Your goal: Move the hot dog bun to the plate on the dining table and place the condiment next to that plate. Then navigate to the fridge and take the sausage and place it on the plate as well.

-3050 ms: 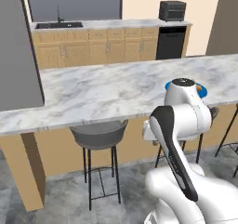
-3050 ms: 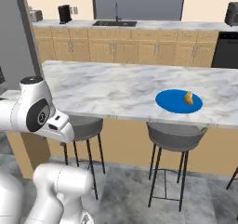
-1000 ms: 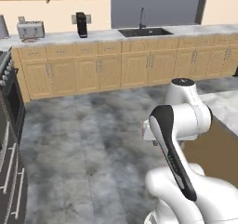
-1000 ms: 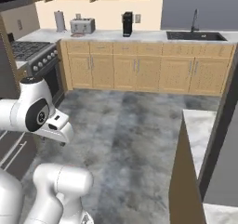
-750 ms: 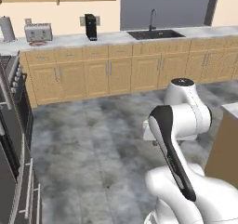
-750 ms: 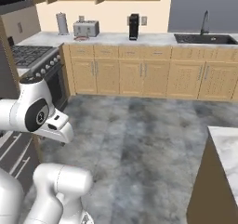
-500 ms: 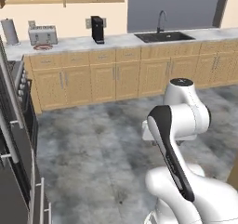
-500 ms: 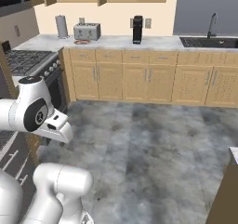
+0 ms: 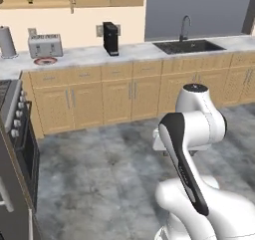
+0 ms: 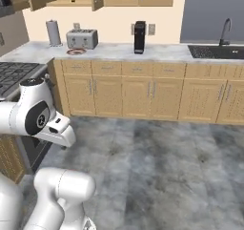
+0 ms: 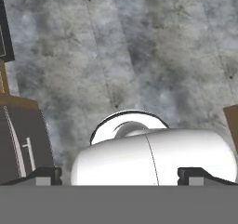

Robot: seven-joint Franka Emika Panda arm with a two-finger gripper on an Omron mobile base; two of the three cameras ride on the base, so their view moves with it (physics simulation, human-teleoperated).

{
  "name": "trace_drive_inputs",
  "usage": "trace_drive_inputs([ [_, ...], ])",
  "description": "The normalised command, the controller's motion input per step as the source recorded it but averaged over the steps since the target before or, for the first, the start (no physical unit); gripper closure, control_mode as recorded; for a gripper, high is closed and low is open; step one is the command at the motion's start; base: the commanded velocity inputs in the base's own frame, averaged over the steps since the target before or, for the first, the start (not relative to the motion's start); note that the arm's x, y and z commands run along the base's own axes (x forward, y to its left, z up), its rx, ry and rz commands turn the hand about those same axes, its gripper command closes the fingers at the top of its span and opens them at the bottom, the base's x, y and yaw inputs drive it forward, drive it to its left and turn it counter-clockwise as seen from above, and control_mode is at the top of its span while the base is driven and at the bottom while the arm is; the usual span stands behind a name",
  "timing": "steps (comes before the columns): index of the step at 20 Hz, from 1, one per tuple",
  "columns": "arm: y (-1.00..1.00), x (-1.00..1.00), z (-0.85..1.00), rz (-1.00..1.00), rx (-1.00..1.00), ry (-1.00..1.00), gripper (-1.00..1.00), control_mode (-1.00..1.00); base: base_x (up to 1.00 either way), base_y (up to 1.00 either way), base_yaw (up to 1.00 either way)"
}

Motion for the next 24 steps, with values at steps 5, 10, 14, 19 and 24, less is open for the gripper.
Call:
trace_drive_inputs([
  [5, 0.0, 0.0, 0.0, 0.0, 0.0, 0.0, -1.0, 1.0, 1.0, 0.0, 0.0],
  [10, 0.0, 0.0, 0.0, 0.0, 0.0, 0.0, -1.0, 1.0, 1.0, 0.03, 0.0],
  [14, 0.0, 0.0, 0.0, 0.0, 0.0, 0.0, -1.0, 1.0, 1.0, 0.12, 0.0],
  [19, 0.0, 0.0, 0.0, 0.0, 0.0, 0.0, -1.0, 1.0, 1.0, 0.25, 0.0],
  [24, 0.0, 0.0, 0.0, 0.0, 0.0, 0.0, -1.0, 1.0, 1.0, 0.53, 0.0],
])
